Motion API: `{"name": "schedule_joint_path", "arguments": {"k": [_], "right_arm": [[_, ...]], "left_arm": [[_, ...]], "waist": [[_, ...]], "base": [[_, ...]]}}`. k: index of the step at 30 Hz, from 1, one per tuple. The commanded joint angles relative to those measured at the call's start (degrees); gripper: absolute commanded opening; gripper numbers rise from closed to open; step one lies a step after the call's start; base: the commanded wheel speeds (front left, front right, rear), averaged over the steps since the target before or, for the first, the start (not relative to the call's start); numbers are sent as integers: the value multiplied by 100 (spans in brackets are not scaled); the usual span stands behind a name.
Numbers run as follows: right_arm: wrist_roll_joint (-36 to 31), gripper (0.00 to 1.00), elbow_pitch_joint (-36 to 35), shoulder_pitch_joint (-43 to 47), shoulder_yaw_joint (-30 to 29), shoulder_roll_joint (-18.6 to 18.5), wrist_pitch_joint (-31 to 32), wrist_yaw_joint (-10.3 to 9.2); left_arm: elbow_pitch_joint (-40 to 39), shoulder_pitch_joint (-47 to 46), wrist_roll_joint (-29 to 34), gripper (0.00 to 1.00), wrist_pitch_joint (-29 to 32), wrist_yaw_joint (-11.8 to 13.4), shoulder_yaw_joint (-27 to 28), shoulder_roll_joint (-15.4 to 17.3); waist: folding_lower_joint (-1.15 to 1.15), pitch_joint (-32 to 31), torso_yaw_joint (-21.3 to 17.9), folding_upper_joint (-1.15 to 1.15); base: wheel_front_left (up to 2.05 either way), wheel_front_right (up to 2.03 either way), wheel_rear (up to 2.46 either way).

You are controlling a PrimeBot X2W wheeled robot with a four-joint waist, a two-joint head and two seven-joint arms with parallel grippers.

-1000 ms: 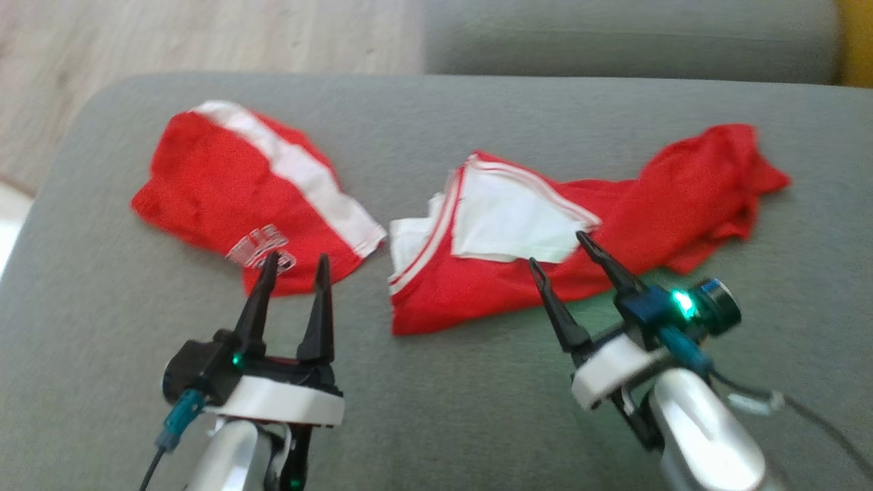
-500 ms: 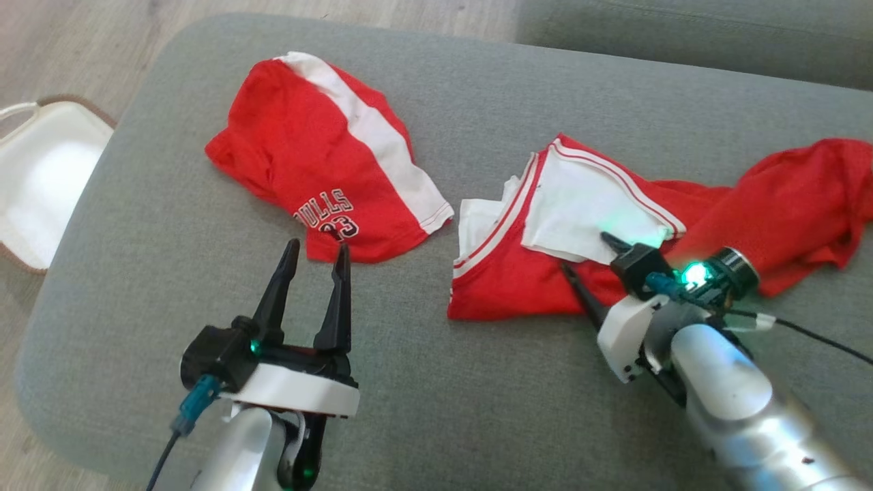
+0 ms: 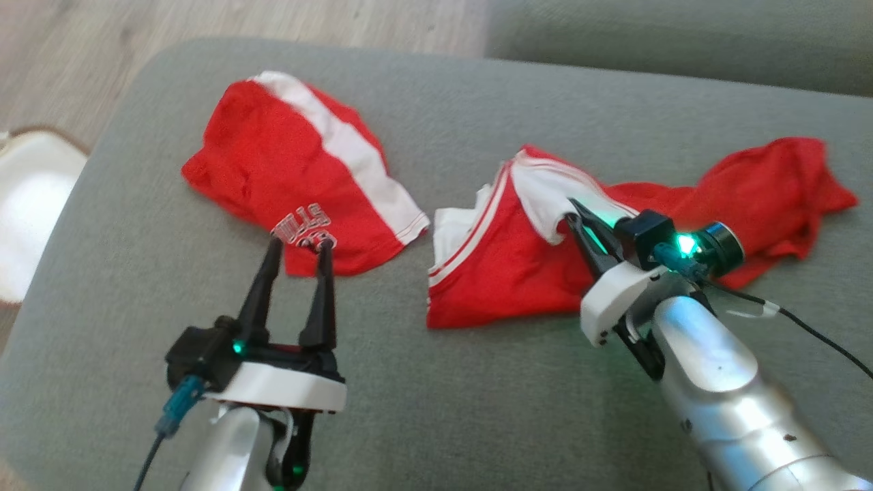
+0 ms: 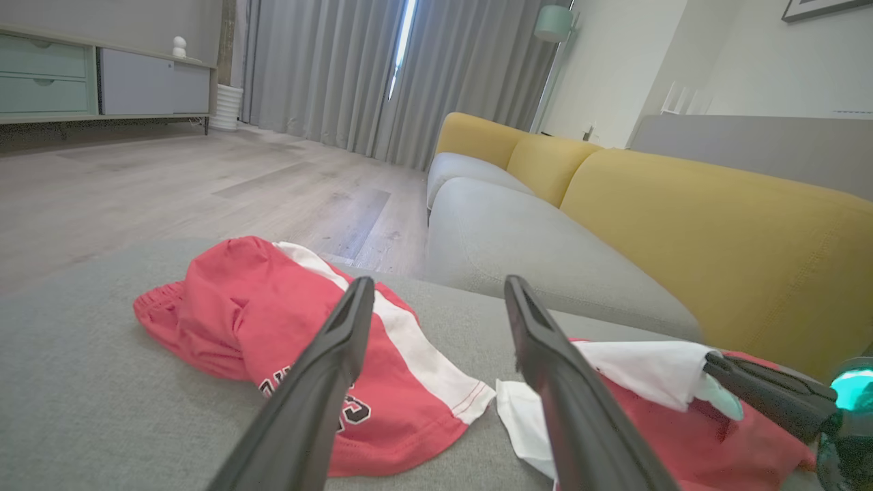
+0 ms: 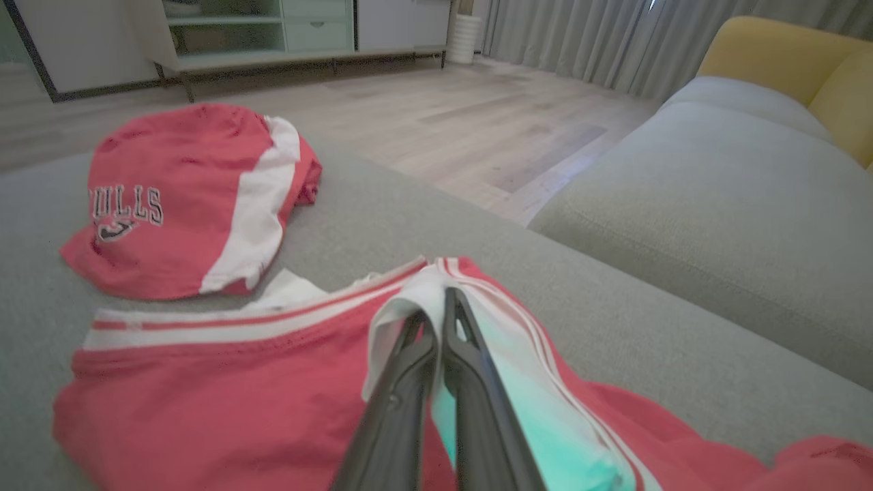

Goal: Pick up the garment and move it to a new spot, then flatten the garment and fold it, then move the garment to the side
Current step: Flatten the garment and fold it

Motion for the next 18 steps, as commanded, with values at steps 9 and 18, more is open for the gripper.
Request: {"name": "schedule_joint_path", "arguments": {"k": [9, 18], "right_arm": [[991, 0, -1607, 918, 1170, 139, 70, -4], [2365, 0, -2683, 1705, 2573, -610, 1692, -4]], "left_arm": [[-226, 200, 140, 100, -46, 2, 554, 12], [-249, 308, 203, 100, -46, -18, 673, 12]], "waist": [[0, -778, -714, 0], [0, -933, -970, 0]], "base": [[0, 0, 0], [0, 0, 0]]}}
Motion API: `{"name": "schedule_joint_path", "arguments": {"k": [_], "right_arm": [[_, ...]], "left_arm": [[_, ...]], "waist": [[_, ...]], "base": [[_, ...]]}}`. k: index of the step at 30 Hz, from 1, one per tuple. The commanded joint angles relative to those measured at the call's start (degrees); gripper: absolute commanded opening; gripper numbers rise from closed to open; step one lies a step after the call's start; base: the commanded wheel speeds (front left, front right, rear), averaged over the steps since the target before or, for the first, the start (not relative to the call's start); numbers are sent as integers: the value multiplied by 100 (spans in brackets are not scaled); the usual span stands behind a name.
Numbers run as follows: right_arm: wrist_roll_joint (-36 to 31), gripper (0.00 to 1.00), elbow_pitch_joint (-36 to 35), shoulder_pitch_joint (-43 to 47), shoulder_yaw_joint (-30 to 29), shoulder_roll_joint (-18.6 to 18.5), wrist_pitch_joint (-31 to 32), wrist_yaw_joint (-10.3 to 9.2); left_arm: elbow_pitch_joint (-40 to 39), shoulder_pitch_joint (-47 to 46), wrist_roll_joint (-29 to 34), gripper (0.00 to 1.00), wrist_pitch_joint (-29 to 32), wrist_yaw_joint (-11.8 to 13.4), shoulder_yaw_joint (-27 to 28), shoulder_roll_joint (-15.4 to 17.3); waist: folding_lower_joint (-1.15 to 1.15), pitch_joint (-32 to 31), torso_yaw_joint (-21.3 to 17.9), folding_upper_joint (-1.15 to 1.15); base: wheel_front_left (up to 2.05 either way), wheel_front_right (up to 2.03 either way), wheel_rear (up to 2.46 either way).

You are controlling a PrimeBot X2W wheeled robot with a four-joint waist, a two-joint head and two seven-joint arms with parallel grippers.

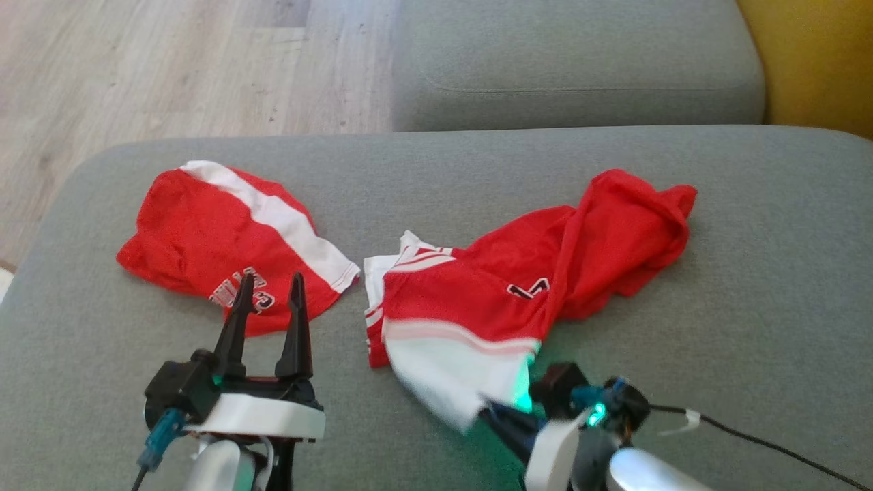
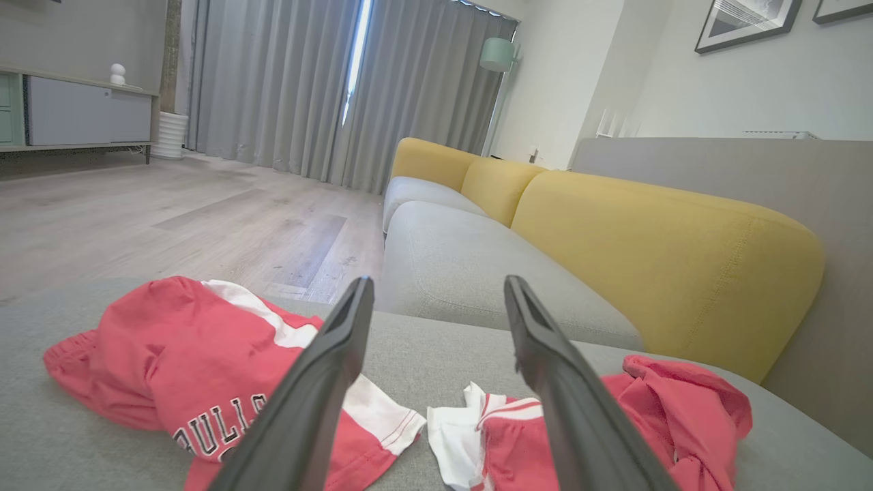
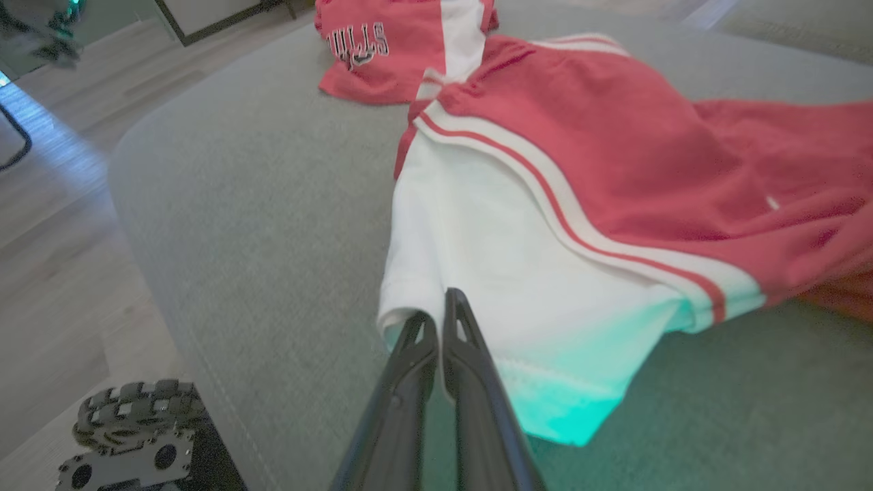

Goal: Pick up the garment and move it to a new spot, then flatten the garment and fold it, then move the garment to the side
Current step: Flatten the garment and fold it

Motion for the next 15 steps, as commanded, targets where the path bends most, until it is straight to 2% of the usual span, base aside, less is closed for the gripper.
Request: {"name": "schedule_joint_path", "arguments": {"k": [1, 5, 8, 9, 10, 15], "right_arm": [[55, 0, -221, -108, 72, -20, 50, -4], [418, 0, -401, 80, 386, -199, 501, -4], [519, 0, -428, 104, 407, -258, 553, -4], [475, 27, -424, 74, 324, -260, 456, -4], [410, 100, -407, 42, 212, -250, 339, -4], [61, 100, -330, -80, -713, -89, -404, -4]], "left_arm": [[-205, -186, 71, 100, -46, -16, 198, 11], [-146, -193, 82, 100, -46, -24, 171, 11], [-92, -206, 96, 100, -46, -28, 183, 11], [-82, -215, 101, 100, -46, -28, 194, 11], [-75, -226, 106, 100, -46, -26, 212, 11], [-83, -316, 130, 100, -46, -26, 277, 11]], "waist": [[1, -6, -23, 0], [1, 3, -59, 0], [1, 22, -110, 0], [1, 31, -138, 0], [1, 43, -175, 0], [1, 88, -366, 0]], "base": [[0, 0, 0], [0, 0, 0], [0, 0, 0], [0, 0, 0], [0, 0, 0], [0, 0, 0]]}}
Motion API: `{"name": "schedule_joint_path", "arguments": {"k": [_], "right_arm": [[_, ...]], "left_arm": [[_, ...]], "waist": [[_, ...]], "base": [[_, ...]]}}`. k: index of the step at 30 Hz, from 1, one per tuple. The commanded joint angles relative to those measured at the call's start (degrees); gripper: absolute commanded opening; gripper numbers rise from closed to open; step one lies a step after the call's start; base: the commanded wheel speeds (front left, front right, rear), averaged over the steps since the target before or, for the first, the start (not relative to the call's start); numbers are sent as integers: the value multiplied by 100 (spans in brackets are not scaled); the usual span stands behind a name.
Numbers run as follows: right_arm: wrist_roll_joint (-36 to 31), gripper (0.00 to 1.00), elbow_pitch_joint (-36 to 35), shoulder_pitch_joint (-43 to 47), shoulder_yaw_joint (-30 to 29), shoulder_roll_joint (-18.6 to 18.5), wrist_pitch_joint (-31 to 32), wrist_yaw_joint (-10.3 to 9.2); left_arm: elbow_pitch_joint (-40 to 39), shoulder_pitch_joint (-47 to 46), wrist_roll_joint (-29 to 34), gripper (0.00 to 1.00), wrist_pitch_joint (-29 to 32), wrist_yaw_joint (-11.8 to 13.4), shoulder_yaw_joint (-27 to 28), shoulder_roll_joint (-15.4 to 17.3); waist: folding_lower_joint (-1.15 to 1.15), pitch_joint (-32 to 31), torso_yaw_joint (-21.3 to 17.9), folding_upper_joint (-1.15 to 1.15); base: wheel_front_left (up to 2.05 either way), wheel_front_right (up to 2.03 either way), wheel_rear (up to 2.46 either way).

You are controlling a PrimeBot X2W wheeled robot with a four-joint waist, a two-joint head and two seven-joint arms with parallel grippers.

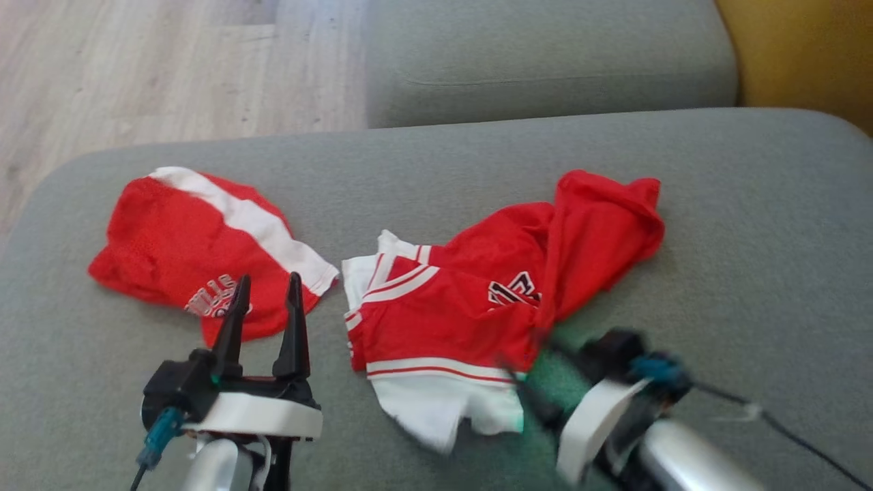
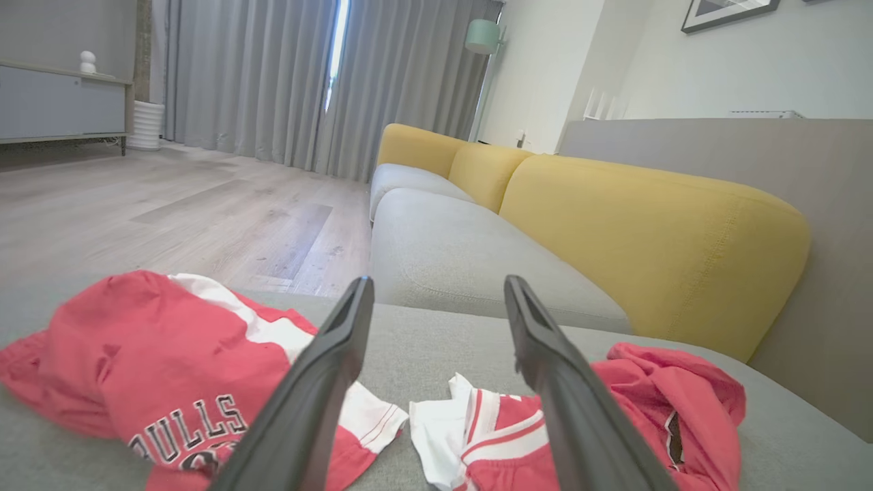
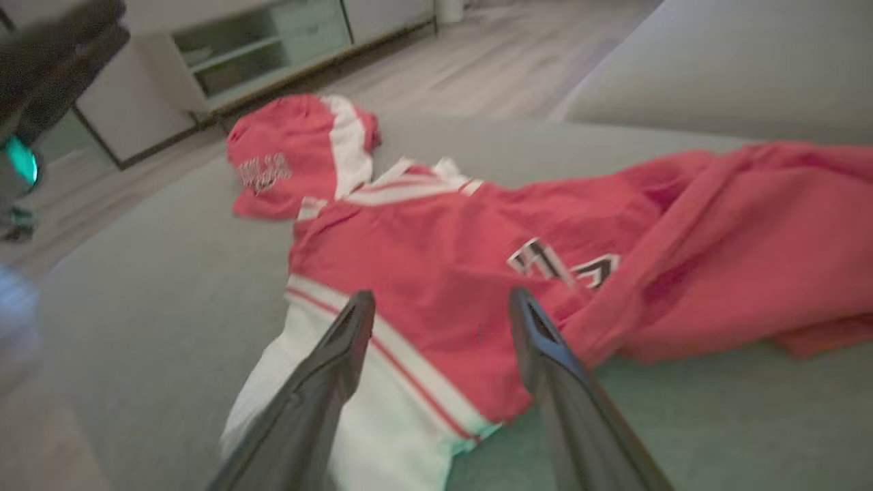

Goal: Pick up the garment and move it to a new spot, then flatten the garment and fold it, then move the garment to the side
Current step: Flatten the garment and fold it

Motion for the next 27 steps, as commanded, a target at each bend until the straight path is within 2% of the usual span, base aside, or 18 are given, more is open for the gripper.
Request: {"name": "schedule_joint_path", "arguments": {"k": [1, 6, 9, 13, 19, 22, 27], "right_arm": [[-217, 100, -145, -293, -420, 102, -402, -4], [-929, 100, -255, -271, -1934, 394, -1425, -4], [-1413, 100, -502, -149, -2889, 665, -1629, -4], [-1975, 100, -813, 184, -3732, 953, -1682, -4], [-2261, 100, -1162, 567, -3995, 1086, -1689, -4], [-2081, 100, -1351, 521, -3940, 1091, -1690, -4], [-2029, 100, -1483, 371, -3902, 1092, -1691, -4]], "left_arm": [[-171, -320, 81, 100, -46, -23, 238, 11], [-241, -423, 83, 100, -46, -25, 284, 11], [-278, -463, 82, 100, -46, -25, 302, 11], [-304, -496, 64, 100, -46, -27, 307, 10], [-322, -551, 44, 100, -46, -27, 289, 10], [-256, -678, 123, 100, -46, -40, 269, 21], [38, -1190, 189, 100, 94, -63, 94, 225]], "waist": [[0, 28, -99, 0], [0, 73, -283, 0], [0, 112, -384, 0], [0, 180, -500, 0], [0, 336, -638, 0], [0, 495, -746, 0], [0, 766, -852, 0]], "base": [[0, 0, 0], [0, 0, 0], [0, 0, 0], [0, 0, 0], [0, 0, 0], [0, 0, 0], [0, 0, 0]]}}
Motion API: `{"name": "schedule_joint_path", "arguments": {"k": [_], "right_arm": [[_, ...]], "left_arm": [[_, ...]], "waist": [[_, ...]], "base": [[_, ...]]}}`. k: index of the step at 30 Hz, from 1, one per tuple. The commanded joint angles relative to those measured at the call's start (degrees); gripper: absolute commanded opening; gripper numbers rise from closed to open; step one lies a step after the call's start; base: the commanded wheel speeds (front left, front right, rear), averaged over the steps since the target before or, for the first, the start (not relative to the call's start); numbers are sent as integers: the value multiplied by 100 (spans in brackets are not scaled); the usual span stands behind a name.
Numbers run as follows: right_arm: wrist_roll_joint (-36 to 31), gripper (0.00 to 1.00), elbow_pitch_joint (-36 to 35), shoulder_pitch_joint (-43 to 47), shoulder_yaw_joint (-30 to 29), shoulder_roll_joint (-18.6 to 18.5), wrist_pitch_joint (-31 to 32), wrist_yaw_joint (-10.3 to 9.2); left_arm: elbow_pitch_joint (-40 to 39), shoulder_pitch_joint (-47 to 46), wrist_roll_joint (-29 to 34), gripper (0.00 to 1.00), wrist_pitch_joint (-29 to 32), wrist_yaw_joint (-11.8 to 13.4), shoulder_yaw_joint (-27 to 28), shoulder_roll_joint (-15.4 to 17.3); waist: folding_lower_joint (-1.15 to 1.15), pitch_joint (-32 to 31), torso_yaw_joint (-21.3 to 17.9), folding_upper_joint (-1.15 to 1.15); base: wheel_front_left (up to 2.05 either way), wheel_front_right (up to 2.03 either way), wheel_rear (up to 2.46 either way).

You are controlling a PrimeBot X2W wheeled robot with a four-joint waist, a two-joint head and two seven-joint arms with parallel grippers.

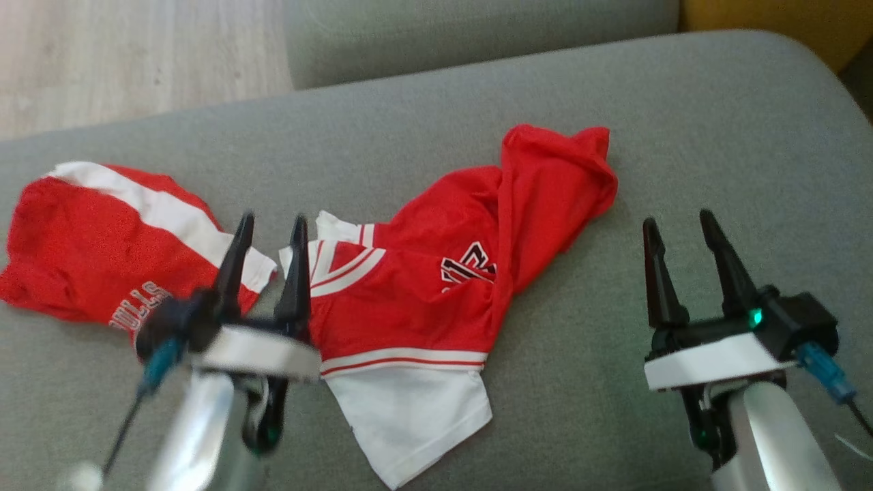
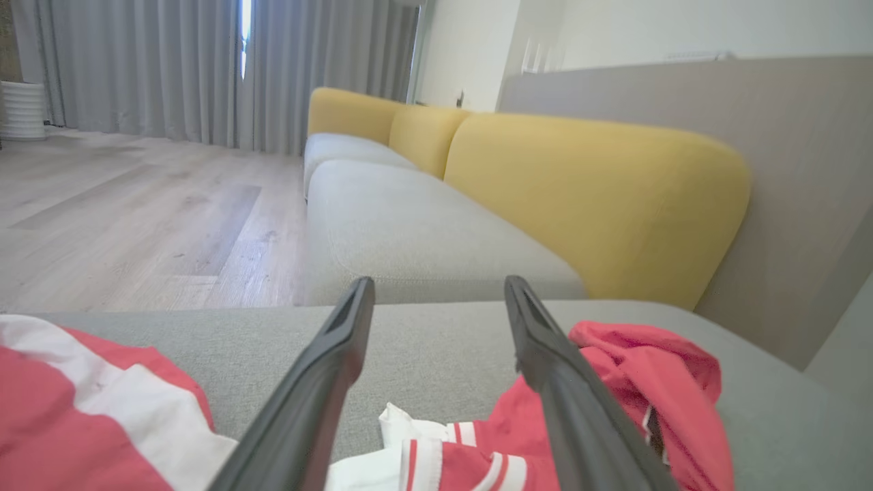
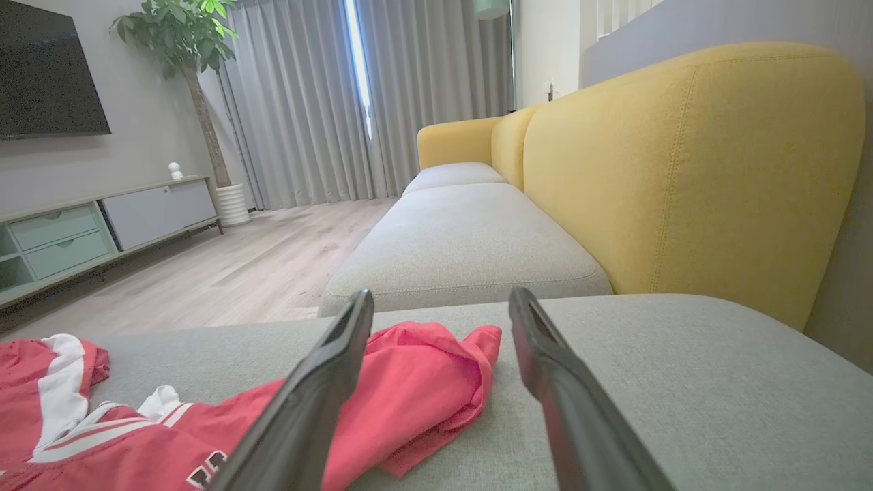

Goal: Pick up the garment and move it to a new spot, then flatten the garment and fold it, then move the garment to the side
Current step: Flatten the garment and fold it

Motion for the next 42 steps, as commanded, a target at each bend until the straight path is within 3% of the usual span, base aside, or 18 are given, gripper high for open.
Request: {"name": "schedule_joint_path", "arguments": {"k": [1, 5, 10, 17, 24, 30, 31, 32, 33, 36, 42], "right_arm": [[28, 100, -230, -296, 121, 6, -62, -4], [59, 100, -295, -409, 132, 6, -63, -4], [157, 100, -331, -568, 228, 6, -63, -4], [334, 100, -359, -677, 296, 7, -63, -4], [422, 100, -370, -687, 242, 7, -63, -4], [451, 100, -359, -721, 235, 7, -63, -4], [456, 100, -359, -725, 233, 7, -63, -4], [462, 100, -356, -727, 231, 7, -63, -4], [467, 100, -353, -729, 233, 7, -63, -4], [486, 100, -340, -751, 260, 7, -63, -4], [542, 100, -331, -817, 367, 7, -63, -4]], "left_arm": [[-106, -595, -2, 100, 122, -18, 109, 185], [356, -1686, -162, 100, 1104, -32, -443, 645], [1002, -2932, -845, 100, 2837, -34, -1699, 1429], [1332, -3708, -1822, 100, 4600, -35, -3324, 2439], [1241, -4008, -2669, 100, 5204, -36, -4081, 2921], [1168, -4020, -3400, 100, 5252, -36, -4226, 2892], [1168, -4019, -3491, 85, 5272, -36, -4249, 2886], [1154, -4025, -3546, 23, 5298, -36, -4302, 2892], [1147, -4040, -3580, 0, 5296, -36, -4345, 2914], [1215, -4189, -3542, 0, 5021, -36, -4357, 2979], [1620, -4892, -2860, 0, 3824, 58, -4250, 3038]], "waist": [[0, 188, -78, 0], [0, 505, -175, 0], [0, 829, -384, 0], [0, 1039, -649, 0], [0, 1128, -740, 0], [0, 1178, -774, 0], [0, 1183, -779, 0], [0, 1185, -785, 0], [0, 1187, -791, 0], [0, 1198, -829, 0], [0, 1264, -988, 0]], "base": [[0, 0, 0], [0, 0, 0], [0, 0, 0], [0, 0, 0], [0, 0, 0], [0, 0, 0], [0, 0, 0], [0, 0, 0], [0, 0, 0], [0, 0, 0], [0, 0, 0]]}}
